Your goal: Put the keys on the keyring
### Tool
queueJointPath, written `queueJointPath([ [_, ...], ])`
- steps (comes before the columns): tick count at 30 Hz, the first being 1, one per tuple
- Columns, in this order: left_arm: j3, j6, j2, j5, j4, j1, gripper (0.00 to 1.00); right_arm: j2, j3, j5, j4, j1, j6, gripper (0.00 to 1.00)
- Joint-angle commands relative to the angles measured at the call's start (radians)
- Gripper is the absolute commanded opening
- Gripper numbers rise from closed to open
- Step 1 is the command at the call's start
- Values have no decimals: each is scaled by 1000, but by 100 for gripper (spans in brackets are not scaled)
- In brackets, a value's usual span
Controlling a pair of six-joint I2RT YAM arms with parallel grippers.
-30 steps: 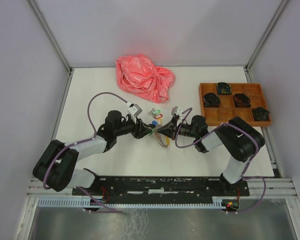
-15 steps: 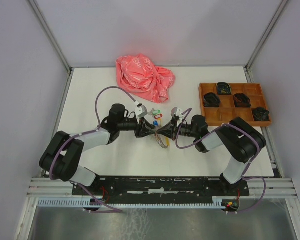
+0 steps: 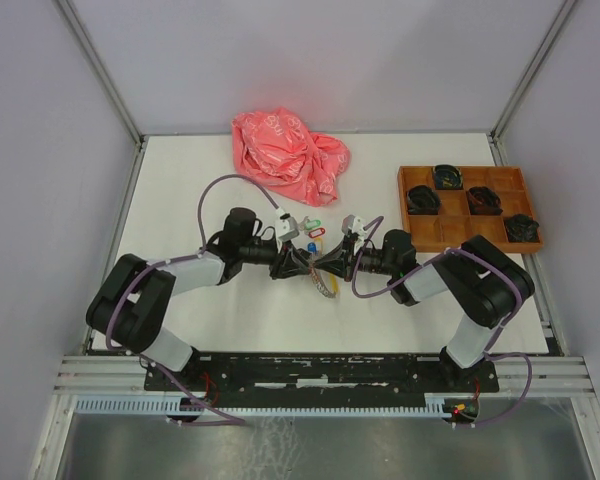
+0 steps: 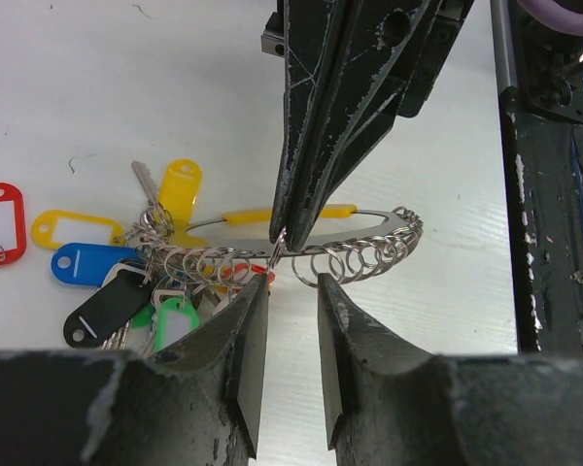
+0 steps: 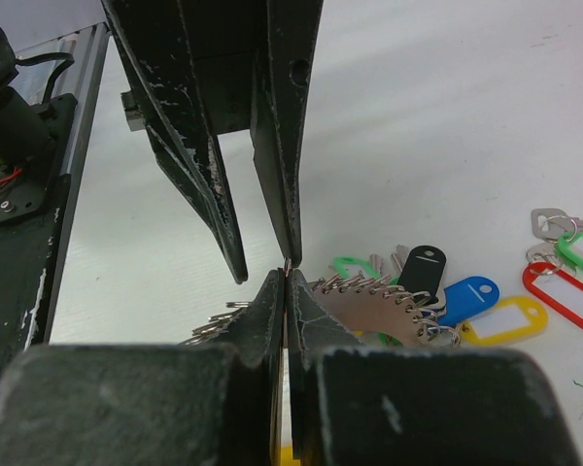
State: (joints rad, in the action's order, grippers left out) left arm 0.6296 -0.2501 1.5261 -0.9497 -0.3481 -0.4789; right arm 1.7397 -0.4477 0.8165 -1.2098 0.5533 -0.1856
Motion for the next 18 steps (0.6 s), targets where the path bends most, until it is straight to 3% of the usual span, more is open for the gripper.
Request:
queueJointPath([
  [1, 59, -44, 36, -50, -12, 1, 33, -42, -22, 46, -53, -3, -2, 4],
  [11, 68, -12, 56, -61, -49, 1, 30, -48, -24, 57, -36, -3, 4, 4],
  [18, 67, 15, 63, -70, -75, 1, 17, -35, -36, 72, -20, -3, 10, 4],
])
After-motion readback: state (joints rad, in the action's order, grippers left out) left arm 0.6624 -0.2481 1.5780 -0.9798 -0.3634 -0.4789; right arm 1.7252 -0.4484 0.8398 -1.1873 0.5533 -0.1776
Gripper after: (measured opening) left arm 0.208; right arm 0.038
